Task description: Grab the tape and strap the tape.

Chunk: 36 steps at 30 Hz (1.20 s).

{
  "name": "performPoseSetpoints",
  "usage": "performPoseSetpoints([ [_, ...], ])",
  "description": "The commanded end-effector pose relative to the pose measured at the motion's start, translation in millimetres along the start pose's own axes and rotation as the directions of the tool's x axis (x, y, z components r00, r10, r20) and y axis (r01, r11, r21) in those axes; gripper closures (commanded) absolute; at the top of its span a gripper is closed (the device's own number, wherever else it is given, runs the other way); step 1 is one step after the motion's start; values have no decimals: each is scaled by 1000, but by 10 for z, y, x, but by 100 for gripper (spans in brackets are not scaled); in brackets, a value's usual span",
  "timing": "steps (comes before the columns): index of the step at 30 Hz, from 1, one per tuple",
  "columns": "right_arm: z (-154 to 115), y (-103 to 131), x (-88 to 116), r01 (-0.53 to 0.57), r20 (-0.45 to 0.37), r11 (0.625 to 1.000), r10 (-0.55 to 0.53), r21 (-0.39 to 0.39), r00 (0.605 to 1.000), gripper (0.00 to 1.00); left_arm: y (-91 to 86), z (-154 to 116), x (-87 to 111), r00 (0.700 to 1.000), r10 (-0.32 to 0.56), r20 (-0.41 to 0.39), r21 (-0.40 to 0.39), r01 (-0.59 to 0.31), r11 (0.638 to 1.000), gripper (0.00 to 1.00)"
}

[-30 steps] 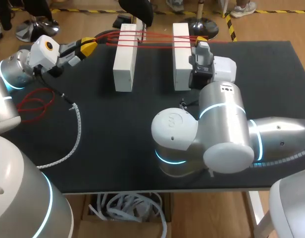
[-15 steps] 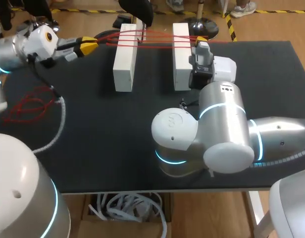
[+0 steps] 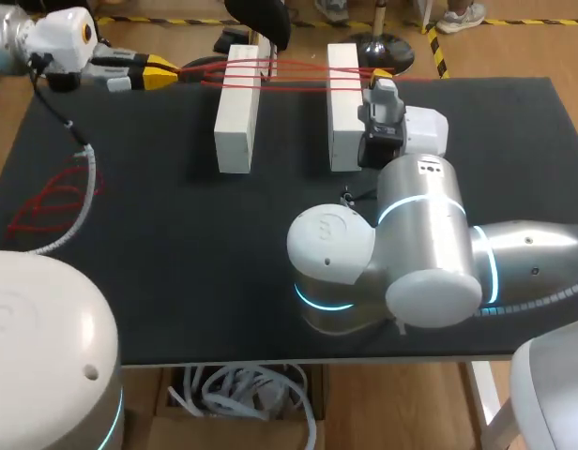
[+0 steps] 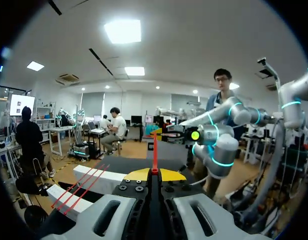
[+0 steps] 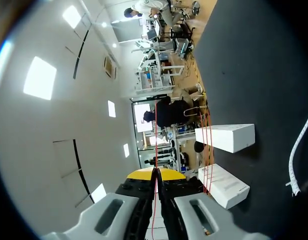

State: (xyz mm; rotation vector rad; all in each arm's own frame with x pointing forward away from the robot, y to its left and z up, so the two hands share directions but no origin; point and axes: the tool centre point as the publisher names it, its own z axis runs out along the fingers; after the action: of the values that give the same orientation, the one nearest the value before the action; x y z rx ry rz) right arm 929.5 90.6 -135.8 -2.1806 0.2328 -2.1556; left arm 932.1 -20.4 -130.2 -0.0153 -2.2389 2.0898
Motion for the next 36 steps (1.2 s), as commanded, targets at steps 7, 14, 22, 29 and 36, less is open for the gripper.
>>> performPoseSetpoints([
  [7,-5,1,28,2,6,1000,-2,-2,1000,100,-119,69,61,999,-36,28,-520,45,853,100],
  [14,-5,1,28,2,6,1000,-2,-2,1000,100,-153,138,50,1000,-18,-2,-700,12,714,100],
  [22,-5,1,28,2,6,1000,-2,-2,1000,100,-265,131,22,997,72,38,-809,-11,587,100],
  [29,-5,1,28,2,6,1000,-2,-2,1000,100,-337,138,31,993,105,53,-860,-8,511,100],
  [36,-5,1,28,2,6,1000,-2,-2,1000,100,-364,182,165,993,94,69,-862,12,507,100],
])
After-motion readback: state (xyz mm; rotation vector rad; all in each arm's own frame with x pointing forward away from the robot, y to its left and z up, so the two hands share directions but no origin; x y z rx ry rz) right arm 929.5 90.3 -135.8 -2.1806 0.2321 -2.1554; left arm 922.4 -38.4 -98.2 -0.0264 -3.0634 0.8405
